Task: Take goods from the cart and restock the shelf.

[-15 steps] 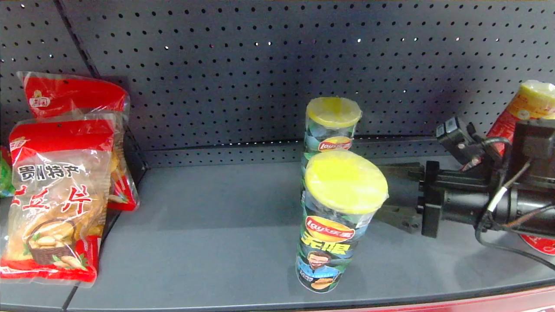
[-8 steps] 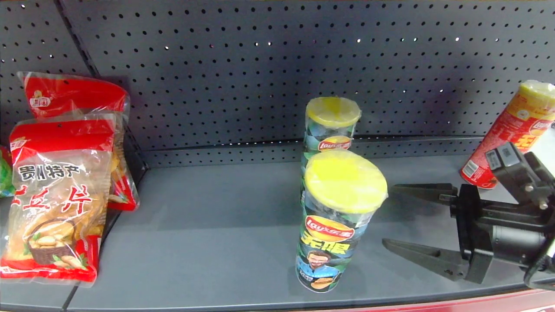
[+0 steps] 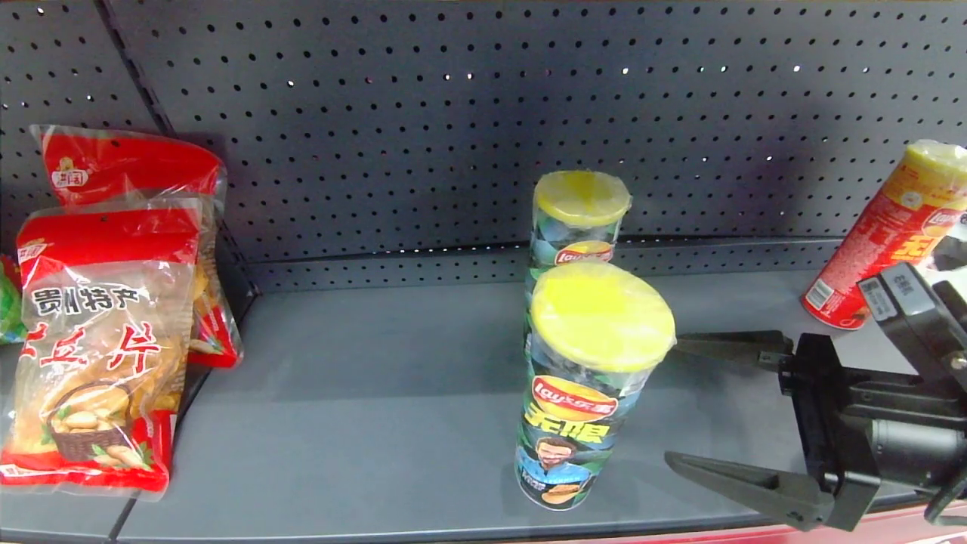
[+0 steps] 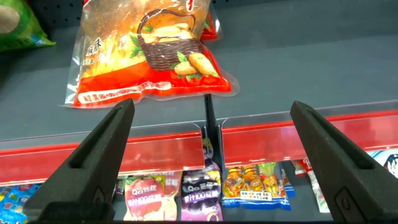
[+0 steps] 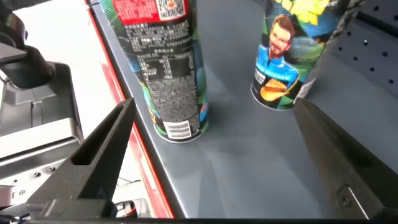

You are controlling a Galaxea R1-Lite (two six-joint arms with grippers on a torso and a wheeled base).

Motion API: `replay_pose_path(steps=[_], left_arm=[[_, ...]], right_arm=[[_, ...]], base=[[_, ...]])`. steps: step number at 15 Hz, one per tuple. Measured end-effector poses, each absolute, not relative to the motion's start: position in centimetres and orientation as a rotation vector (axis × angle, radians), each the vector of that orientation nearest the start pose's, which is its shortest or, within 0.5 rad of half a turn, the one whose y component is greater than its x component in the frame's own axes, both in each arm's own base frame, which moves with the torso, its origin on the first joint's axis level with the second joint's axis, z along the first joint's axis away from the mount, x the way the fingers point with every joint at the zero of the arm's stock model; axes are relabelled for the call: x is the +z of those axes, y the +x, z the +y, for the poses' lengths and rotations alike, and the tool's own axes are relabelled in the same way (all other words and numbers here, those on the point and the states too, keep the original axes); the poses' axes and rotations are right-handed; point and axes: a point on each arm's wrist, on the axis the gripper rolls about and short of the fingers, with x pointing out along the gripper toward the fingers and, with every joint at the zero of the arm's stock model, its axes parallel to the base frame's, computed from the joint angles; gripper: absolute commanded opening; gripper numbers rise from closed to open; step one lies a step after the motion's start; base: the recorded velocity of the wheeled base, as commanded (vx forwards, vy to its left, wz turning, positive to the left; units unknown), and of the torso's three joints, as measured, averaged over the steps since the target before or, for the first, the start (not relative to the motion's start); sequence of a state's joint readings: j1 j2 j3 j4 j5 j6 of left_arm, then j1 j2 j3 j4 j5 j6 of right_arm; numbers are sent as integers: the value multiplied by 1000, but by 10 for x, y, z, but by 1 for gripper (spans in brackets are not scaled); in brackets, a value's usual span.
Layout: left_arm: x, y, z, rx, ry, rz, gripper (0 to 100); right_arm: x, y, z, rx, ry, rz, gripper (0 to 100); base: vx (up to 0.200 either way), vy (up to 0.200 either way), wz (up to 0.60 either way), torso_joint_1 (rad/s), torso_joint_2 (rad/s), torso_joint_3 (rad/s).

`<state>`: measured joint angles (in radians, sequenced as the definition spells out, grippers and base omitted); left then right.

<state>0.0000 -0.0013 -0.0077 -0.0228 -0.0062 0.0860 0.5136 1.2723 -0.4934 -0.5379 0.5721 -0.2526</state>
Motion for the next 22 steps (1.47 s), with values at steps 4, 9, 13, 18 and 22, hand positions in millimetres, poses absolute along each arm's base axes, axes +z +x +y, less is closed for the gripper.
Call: replay_pose_path(steps=[4,9,13,18,22], left_arm=[[80,-24,0,-5,86,-32,100],[80,-24,0,-4,86,-32,100],[80,-24,0,-4,86,-32,100],[80,-24,0,-5,86,-32,100],[80,-24,0,-5,86,-32,100]], right_arm=[[194,156,103,1110,-219,118,100],[194,161,107,1115,-219,126,100],[196,165,115,1137,-221,120,100],[196,165,121,1157,-225,122,100],[197,167,125,1170,-226,122,100]], base=[[0,0,0,0,0,0],[0,0,0,0,0,0],[0,0,0,0,0,0],[0,0,0,0,0,0],[0,0,0,0,0,0]])
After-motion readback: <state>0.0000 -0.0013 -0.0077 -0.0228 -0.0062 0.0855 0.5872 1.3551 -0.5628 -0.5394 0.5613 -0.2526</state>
